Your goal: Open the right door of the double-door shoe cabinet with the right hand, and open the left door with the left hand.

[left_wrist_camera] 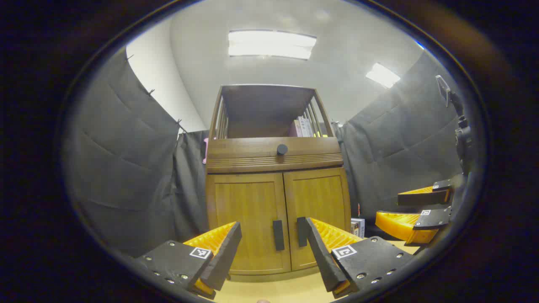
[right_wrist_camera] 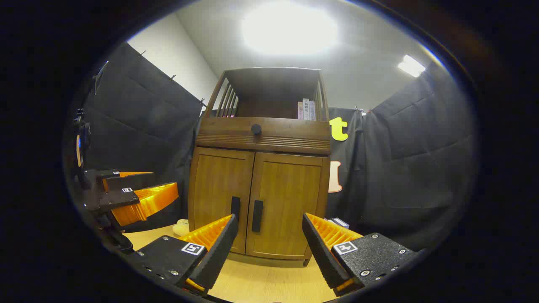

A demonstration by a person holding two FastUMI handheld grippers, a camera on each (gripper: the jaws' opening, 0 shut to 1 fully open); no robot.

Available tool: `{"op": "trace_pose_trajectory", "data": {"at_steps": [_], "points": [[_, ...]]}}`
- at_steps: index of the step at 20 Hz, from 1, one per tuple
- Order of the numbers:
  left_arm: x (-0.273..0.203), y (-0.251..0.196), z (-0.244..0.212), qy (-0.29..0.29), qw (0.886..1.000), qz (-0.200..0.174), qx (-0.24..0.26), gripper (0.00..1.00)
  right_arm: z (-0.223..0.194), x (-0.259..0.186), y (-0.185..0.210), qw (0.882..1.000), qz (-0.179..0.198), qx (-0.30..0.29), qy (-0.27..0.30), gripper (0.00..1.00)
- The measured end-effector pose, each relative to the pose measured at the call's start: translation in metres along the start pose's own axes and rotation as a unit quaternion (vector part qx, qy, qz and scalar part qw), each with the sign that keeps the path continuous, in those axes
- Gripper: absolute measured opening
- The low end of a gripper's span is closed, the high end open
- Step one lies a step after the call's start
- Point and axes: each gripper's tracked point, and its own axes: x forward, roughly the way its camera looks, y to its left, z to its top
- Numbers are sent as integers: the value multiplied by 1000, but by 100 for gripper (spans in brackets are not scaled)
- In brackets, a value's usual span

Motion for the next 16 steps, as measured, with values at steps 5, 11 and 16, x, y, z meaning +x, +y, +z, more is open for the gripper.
{"op": "trace_pose_trajectory", "data": {"at_steps": [5, 11, 16], "points": [[3, 2, -20, 32, 999, 6, -21, 88, -2, 3, 2, 1000, -1, -2, 13, 95], [1, 9, -23, 42, 999, 9, -7, 92, -10, 13, -3, 1000, -10, -1, 27, 95], [0, 12, -33, 49, 999, 14, -1, 92, -10, 17, -5, 999, -13, 10, 28, 95]]}}
